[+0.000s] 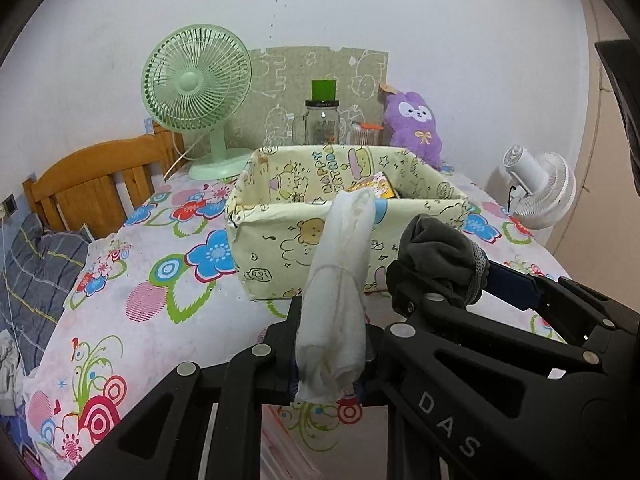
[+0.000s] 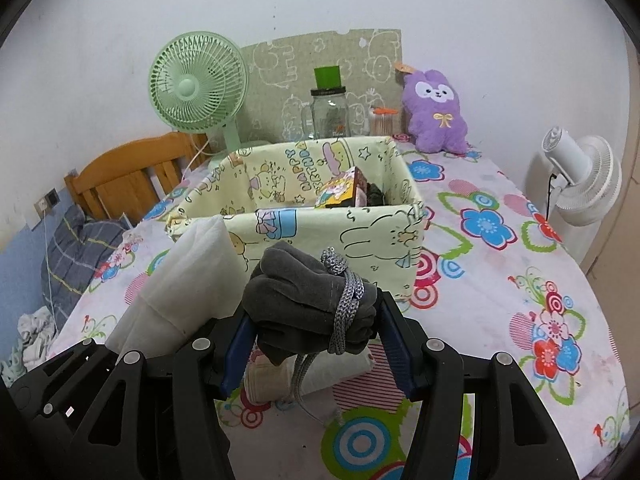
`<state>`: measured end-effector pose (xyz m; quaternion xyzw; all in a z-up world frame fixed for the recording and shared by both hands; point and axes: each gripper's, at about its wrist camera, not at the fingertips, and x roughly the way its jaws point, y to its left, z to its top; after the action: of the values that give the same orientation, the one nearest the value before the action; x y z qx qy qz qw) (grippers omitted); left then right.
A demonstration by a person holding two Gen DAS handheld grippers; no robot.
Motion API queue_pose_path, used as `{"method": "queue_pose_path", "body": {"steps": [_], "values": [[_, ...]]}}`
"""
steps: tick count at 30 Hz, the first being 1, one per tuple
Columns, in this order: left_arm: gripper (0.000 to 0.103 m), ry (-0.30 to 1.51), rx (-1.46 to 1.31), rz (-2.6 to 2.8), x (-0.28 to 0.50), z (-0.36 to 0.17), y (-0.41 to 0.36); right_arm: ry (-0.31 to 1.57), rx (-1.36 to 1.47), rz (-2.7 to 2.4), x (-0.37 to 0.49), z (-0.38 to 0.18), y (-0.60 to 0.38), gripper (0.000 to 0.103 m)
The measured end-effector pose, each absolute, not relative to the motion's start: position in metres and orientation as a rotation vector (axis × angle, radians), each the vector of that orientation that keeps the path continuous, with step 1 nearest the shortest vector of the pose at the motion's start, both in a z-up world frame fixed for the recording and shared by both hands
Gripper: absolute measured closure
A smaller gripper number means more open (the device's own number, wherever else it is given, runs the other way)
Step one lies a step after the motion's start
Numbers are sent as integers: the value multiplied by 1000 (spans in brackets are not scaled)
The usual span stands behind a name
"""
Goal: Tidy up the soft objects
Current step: 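Lift the white cloth and grey glove over the fabric box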
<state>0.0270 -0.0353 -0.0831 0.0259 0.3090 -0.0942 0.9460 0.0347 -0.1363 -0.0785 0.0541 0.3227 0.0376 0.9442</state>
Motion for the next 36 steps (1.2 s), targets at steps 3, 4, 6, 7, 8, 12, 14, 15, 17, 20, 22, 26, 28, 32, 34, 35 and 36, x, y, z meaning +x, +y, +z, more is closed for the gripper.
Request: {"method": "queue_pose_path", "body": {"steps": [3, 4, 6, 7, 8, 12, 14, 15, 17, 20, 22, 26, 28, 32, 34, 35, 36], "values": [[85, 615, 50, -193, 22, -78, -36, 643, 108, 76, 30, -72, -137, 42], [85, 610, 50, -193, 20, -76, -36, 639, 107, 76, 28, -70, -137, 42], [85, 603, 50, -194, 17, -73, -36, 631, 107, 75, 25, -67, -138, 41], [85, 600, 50, -194, 15, -71, -37, 629, 107, 74, 23, -65, -138, 42], [85, 597, 50, -195, 14, -70, -37, 625, 107, 73, 21, -63, -139, 42], [85, 584, 46, -197, 10, -64, -37, 611, 107, 70, 16, -56, -140, 42], [85, 575, 45, -199, 8, -60, -38, 601, 110, 66, 13, -52, -140, 41], [85, 571, 44, -201, 7, -58, -38, 596, 112, 66, 11, -50, -140, 41], [85, 563, 42, -205, 5, -54, -37, 586, 112, 62, 9, -44, -141, 41], [85, 551, 39, -210, 4, -48, -38, 576, 110, 59, 7, -37, -141, 41], [85, 542, 39, -215, 3, -43, -39, 567, 109, 57, 5, -32, -141, 41], [85, 532, 33, -218, 3, -36, -38, 556, 105, 55, 4, -24, -141, 41], [85, 529, 32, -221, 3, -33, -38, 554, 103, 52, 4, -21, -140, 42], [85, 520, 31, -225, 3, -26, -39, 545, 101, 50, 5, -13, -141, 41], [85, 514, 29, -228, 4, -22, -38, 540, 101, 50, 5, -10, -142, 41], [85, 511, 28, -229, 4, -20, -39, 536, 101, 50, 6, -7, -142, 41], [85, 507, 27, -231, 4, -18, -39, 532, 101, 51, 6, -5, -143, 41]]}}
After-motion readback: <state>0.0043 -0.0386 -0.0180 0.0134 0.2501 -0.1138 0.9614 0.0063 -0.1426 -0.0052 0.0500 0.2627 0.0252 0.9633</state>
